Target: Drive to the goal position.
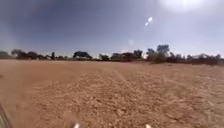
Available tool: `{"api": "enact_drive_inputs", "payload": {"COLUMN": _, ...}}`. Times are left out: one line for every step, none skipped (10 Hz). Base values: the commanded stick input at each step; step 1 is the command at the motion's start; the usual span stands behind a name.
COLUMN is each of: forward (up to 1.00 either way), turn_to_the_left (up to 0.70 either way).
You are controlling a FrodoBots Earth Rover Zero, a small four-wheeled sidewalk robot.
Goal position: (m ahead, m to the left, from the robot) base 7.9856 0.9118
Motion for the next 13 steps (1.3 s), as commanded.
{"api": "enact_drive_inputs", "payload": {"forward": 0.45, "turn_to_the_left": 0.0}}
{"api": "enact_drive_inputs", "payload": {"forward": 0.45, "turn_to_the_left": 0.0}}
{"api": "enact_drive_inputs", "payload": {"forward": 0.45, "turn_to_the_left": 0.0}}
{"api": "enact_drive_inputs", "payload": {"forward": 0.45, "turn_to_the_left": 0.0}}
{"api": "enact_drive_inputs", "payload": {"forward": 0.45, "turn_to_the_left": 0.0}}
{"api": "enact_drive_inputs", "payload": {"forward": 0.45, "turn_to_the_left": 0.0}}
{"api": "enact_drive_inputs", "payload": {"forward": 0.45, "turn_to_the_left": 0.0}}
{"api": "enact_drive_inputs", "payload": {"forward": 0.45, "turn_to_the_left": 0.0}}
{"api": "enact_drive_inputs", "payload": {"forward": 0.45, "turn_to_the_left": 0.0}}
{"api": "enact_drive_inputs", "payload": {"forward": 0.45, "turn_to_the_left": 0.0}}
{"api": "enact_drive_inputs", "payload": {"forward": 0.45, "turn_to_the_left": 0.0}}
{"api": "enact_drive_inputs", "payload": {"forward": 0.45, "turn_to_the_left": 0.0}}
{"api": "enact_drive_inputs", "payload": {"forward": 0.45, "turn_to_the_left": 0.0}}
